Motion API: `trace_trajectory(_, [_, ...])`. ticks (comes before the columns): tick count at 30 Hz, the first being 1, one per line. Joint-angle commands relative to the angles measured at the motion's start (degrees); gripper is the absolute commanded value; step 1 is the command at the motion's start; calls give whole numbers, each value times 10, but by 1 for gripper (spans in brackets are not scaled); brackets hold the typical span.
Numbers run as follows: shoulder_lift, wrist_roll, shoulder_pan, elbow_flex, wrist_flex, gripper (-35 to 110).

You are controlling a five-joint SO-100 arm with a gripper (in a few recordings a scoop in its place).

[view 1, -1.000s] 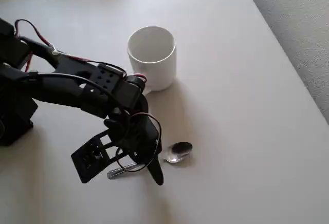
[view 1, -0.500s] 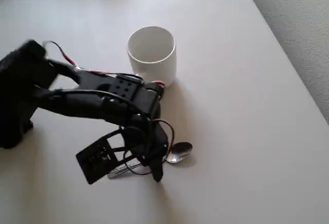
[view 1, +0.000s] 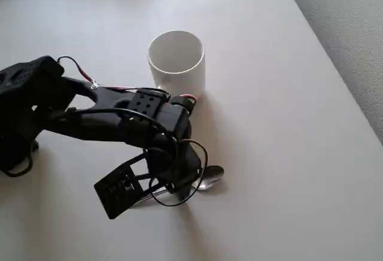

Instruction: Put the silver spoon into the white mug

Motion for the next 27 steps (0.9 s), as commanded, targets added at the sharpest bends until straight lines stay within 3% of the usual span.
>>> trace_trajectory(1, [-2,-10,-4,-7,15,-2])
trace_trajectory(27, [142,-105,32,-5,17,-2])
